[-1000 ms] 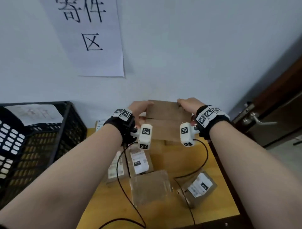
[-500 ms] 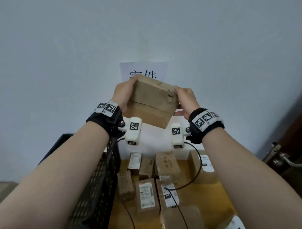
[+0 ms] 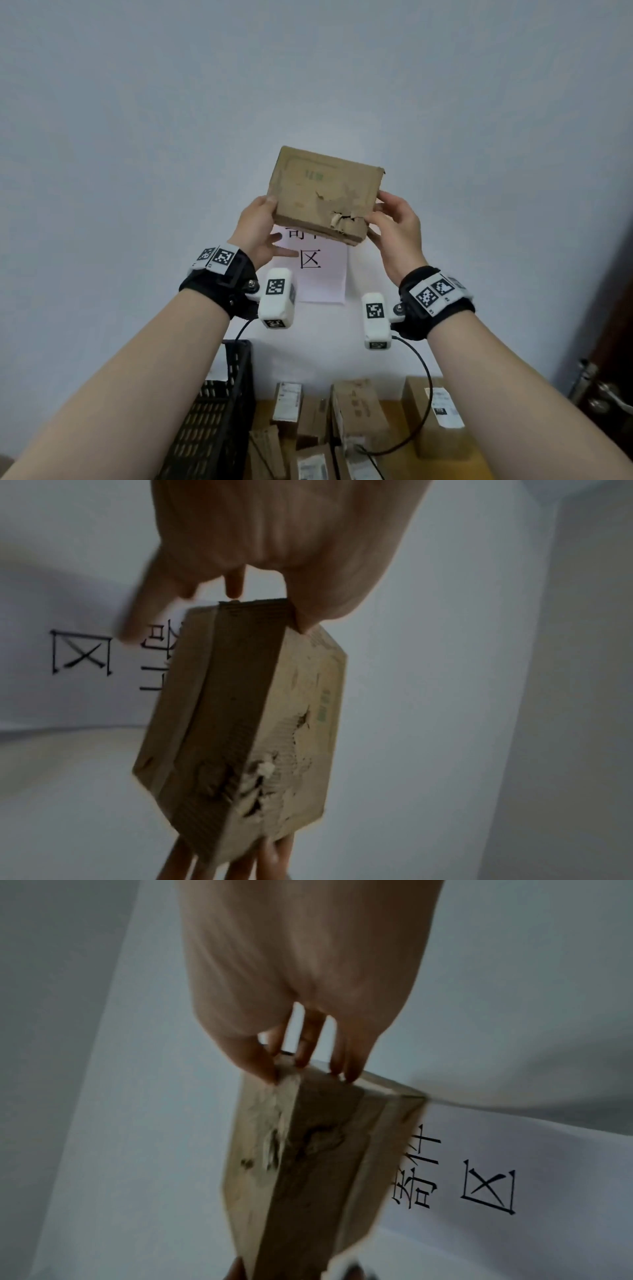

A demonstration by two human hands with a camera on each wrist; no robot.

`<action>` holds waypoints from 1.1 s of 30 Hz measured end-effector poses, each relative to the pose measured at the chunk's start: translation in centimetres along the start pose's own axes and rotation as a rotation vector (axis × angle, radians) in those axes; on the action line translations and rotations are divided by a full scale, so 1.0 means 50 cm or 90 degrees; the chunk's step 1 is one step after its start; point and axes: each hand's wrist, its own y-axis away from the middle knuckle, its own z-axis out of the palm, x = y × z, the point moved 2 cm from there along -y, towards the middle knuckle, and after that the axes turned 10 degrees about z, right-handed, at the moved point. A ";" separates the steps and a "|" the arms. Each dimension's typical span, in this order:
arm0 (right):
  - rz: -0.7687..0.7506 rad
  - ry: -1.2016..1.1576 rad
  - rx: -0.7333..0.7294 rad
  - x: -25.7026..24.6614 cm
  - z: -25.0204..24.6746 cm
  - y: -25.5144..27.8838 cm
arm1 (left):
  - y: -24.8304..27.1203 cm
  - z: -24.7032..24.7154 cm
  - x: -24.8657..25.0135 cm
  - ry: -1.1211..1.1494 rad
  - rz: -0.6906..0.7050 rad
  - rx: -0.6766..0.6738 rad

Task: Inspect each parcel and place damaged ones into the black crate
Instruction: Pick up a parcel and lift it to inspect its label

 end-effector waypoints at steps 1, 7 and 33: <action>0.008 -0.025 -0.004 -0.004 -0.002 0.004 | -0.004 -0.001 0.001 0.068 0.016 0.005; 0.097 0.010 0.064 -0.007 -0.044 -0.005 | -0.016 -0.022 0.003 0.241 0.084 0.027; 0.224 -0.114 -0.097 0.062 -0.028 -0.006 | -0.015 0.034 0.004 -0.078 0.126 -0.112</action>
